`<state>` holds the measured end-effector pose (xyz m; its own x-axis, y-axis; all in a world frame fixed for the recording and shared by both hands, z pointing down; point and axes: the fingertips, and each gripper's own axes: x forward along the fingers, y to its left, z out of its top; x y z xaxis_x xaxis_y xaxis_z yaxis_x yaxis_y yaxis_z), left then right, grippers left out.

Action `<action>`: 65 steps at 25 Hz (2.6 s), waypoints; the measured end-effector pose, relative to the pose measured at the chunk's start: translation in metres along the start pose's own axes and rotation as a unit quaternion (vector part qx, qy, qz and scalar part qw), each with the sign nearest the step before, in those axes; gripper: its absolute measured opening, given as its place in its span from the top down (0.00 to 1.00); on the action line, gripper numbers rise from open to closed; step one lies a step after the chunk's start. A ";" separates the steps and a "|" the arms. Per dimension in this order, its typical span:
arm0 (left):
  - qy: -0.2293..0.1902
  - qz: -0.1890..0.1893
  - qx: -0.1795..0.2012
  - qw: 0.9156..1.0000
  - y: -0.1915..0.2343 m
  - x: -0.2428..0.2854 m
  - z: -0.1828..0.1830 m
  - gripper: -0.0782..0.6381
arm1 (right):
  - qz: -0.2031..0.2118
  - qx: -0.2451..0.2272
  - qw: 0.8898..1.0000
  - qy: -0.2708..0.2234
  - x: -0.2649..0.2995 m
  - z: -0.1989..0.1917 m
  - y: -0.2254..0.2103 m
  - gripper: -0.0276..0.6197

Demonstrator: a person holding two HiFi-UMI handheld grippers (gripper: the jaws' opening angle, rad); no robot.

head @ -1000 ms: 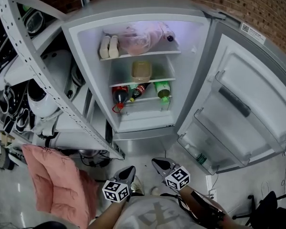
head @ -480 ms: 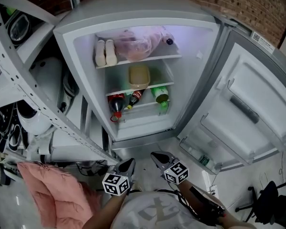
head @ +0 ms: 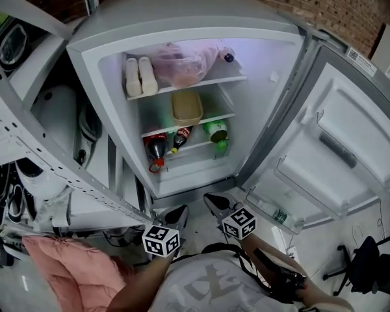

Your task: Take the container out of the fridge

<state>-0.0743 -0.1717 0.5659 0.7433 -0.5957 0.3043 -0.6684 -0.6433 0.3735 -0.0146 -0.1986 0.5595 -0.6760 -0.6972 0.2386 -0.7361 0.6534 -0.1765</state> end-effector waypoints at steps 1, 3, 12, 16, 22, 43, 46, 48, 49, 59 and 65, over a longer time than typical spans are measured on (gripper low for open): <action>-0.004 -0.002 0.003 1.000 0.001 0.003 0.006 0.89 | -0.001 -0.001 1.000 -0.002 0.004 0.004 -0.003 0.95; -0.014 -0.004 0.012 1.000 0.003 0.011 0.021 0.89 | -0.001 -0.004 1.000 -0.007 0.012 0.013 -0.009 0.95; -0.043 0.016 0.024 0.999 0.026 0.050 0.077 0.89 | 0.007 -0.025 0.999 -0.022 0.051 0.052 -0.041 0.95; -0.063 0.031 0.023 0.997 0.041 0.066 0.104 0.89 | 0.006 -0.036 0.999 -0.025 0.069 0.071 -0.060 0.95; -0.068 0.045 0.032 0.996 0.058 0.092 0.130 0.89 | -0.023 -0.032 0.998 -0.043 0.088 0.102 -0.092 0.95; -0.105 0.128 0.003 0.986 0.130 0.141 0.233 0.67 | -0.124 0.100 0.982 -0.098 0.127 0.178 -0.179 0.70; -0.102 0.138 -0.017 0.985 0.143 0.147 0.240 0.60 | -0.122 0.123 0.980 -0.097 0.136 0.182 -0.186 0.60; -0.100 0.143 -0.024 0.984 0.150 0.150 0.245 0.57 | -0.115 0.145 0.978 -0.094 0.143 0.184 -0.189 0.54; -0.097 0.145 -0.027 0.984 0.152 0.152 0.247 0.57 | -0.112 0.157 0.977 -0.092 0.146 0.184 -0.191 0.52; -0.043 0.139 -0.070 0.987 0.159 0.170 0.239 0.55 | -0.091 0.220 0.970 -0.056 0.166 0.172 -0.197 0.50; -0.043 0.124 -0.084 0.988 0.158 0.173 0.238 0.57 | -0.086 0.234 0.967 -0.050 0.168 0.169 -0.199 0.52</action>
<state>-0.0576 -0.4904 0.4689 0.5472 -0.7681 0.3326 -0.8106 -0.3872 0.4393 0.0132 -0.4955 0.4732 -0.5245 -0.8244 0.2128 -0.7561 0.3361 -0.5615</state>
